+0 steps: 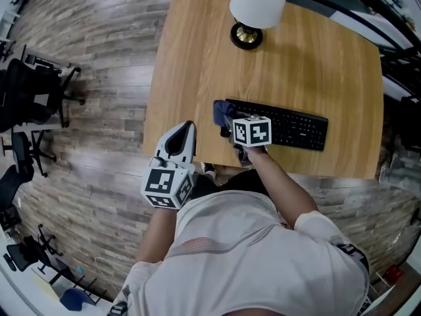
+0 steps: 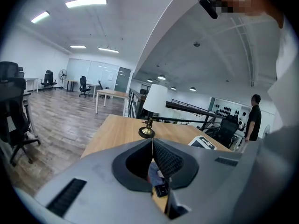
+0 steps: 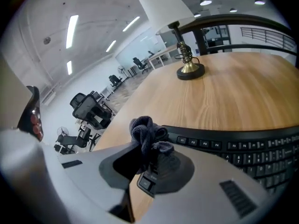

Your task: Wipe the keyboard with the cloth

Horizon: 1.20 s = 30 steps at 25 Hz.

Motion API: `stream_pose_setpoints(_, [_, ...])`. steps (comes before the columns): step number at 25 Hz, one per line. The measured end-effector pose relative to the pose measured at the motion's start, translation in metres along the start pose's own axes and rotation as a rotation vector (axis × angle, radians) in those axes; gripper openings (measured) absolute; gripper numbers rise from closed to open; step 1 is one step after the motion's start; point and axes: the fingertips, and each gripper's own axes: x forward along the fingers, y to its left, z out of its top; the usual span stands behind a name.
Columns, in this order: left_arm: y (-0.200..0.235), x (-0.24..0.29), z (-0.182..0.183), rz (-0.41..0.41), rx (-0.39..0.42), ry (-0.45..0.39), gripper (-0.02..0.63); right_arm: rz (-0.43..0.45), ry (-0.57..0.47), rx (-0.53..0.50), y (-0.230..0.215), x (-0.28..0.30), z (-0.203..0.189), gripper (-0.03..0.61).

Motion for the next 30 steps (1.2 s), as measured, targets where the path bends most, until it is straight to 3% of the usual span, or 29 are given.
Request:
stream_pose_setpoints(10, [-0.024,0.015,0.002,-0.067,0.027,0.021,0.015,-0.07,-0.011,0.087,-0.053,-0.023,-0.009,0.12])
stream_pose_setpoints(17, [-0.069,0.039,0.005,-0.131,0.044,0.024,0.015,-0.123,-0.037,0.118,-0.099,-0.056,-0.014,0.12])
stream_pose_setpoints(30, [-0.169,0.094,0.002,-0.244,0.088,0.043,0.015,-0.256,-0.089,0.235,-0.231,-0.153,-0.041,0.12])
